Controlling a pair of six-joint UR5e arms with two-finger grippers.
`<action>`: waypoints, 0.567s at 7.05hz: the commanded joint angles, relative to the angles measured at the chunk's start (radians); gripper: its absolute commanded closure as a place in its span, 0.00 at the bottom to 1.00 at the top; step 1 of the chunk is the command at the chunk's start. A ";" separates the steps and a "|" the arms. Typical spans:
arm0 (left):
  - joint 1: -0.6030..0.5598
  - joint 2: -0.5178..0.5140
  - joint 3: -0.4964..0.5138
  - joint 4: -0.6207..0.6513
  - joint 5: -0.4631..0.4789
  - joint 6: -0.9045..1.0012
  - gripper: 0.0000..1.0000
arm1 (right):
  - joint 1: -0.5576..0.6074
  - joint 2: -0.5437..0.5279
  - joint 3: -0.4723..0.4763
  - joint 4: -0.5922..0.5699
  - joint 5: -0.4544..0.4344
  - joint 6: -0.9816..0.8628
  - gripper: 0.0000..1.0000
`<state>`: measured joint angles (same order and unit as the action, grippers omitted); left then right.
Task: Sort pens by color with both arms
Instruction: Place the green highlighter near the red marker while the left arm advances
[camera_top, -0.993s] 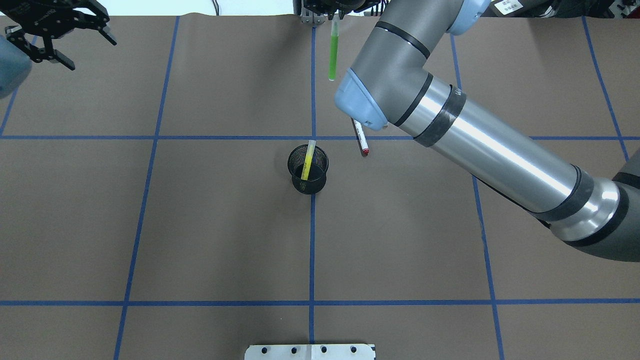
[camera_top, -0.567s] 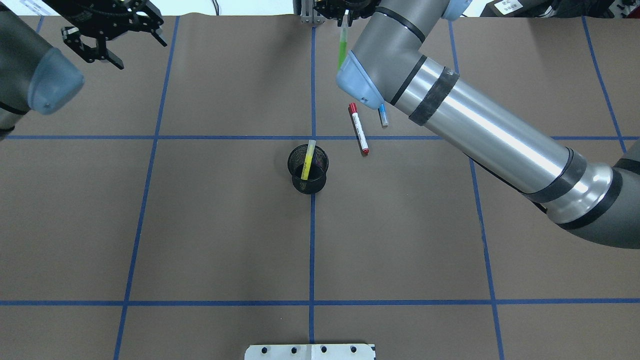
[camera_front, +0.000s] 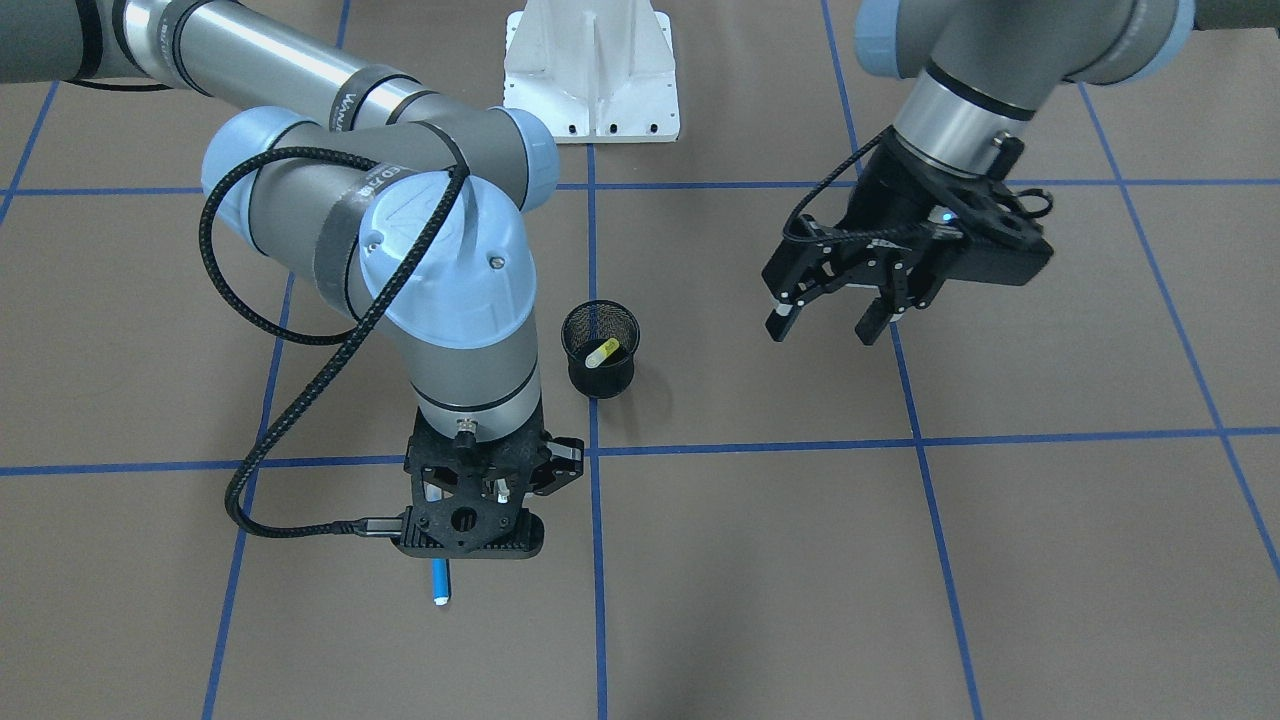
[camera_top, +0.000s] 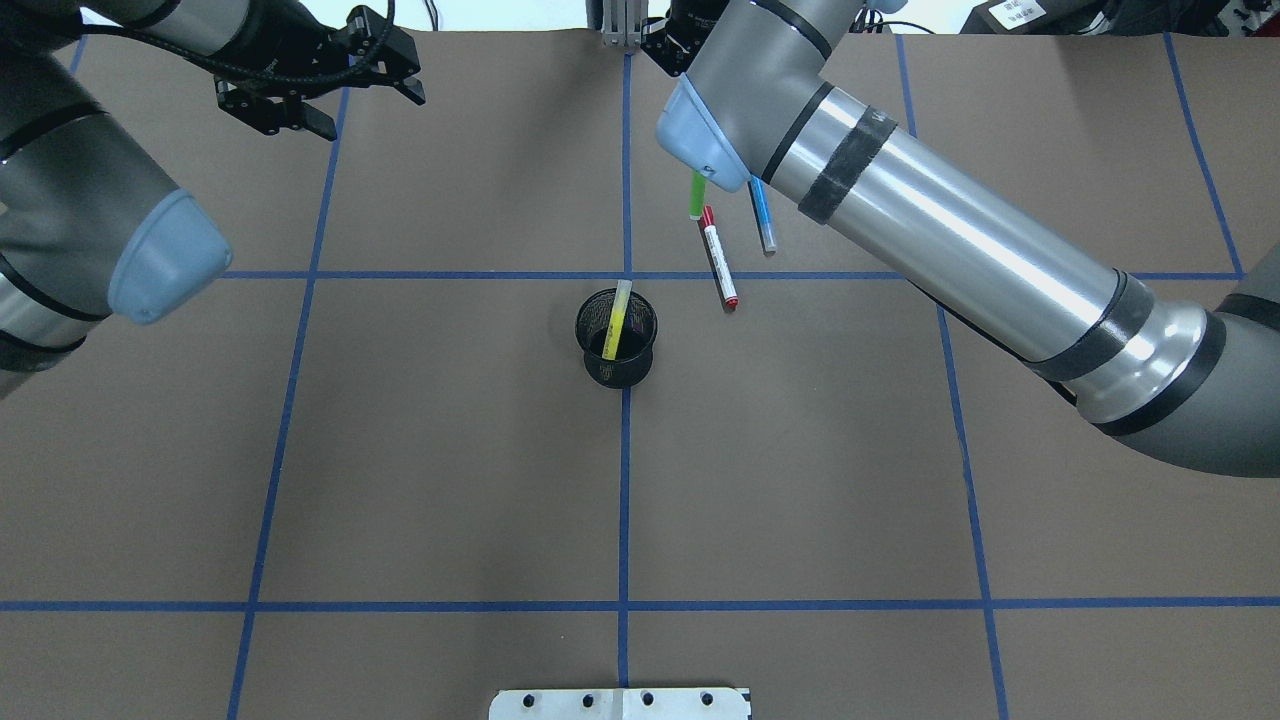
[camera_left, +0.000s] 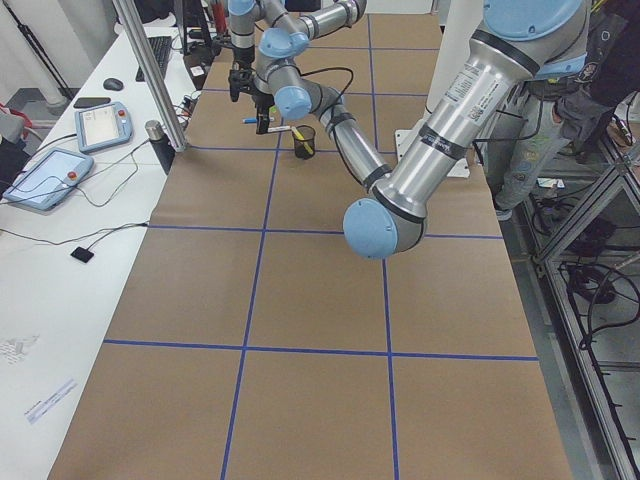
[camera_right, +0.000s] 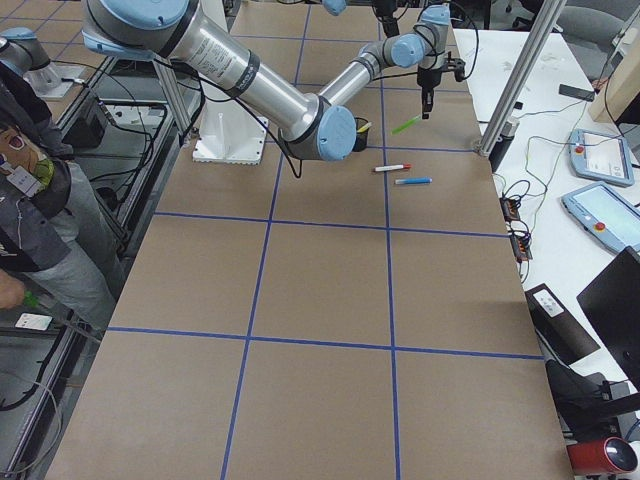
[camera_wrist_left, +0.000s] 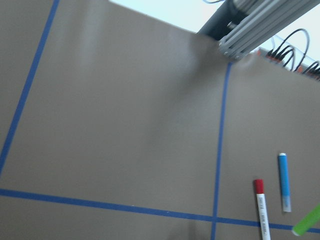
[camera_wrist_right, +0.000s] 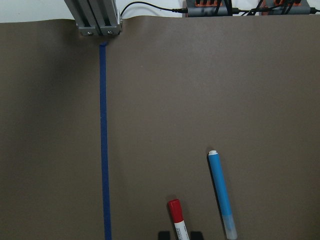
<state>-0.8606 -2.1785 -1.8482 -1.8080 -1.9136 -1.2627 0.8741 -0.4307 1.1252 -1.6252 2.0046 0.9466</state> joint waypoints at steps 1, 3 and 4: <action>0.150 -0.013 -0.011 -0.034 0.217 0.008 0.01 | -0.023 0.010 -0.065 0.144 0.003 0.003 0.88; 0.204 -0.001 -0.009 -0.071 0.303 0.020 0.03 | -0.038 0.009 -0.068 0.151 0.003 0.006 0.83; 0.207 -0.001 -0.014 -0.074 0.311 0.049 0.03 | -0.038 0.009 -0.068 0.151 0.002 0.008 0.55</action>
<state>-0.6728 -2.1823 -1.8590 -1.8715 -1.6332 -1.2405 0.8387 -0.4214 1.0588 -1.4793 2.0077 0.9524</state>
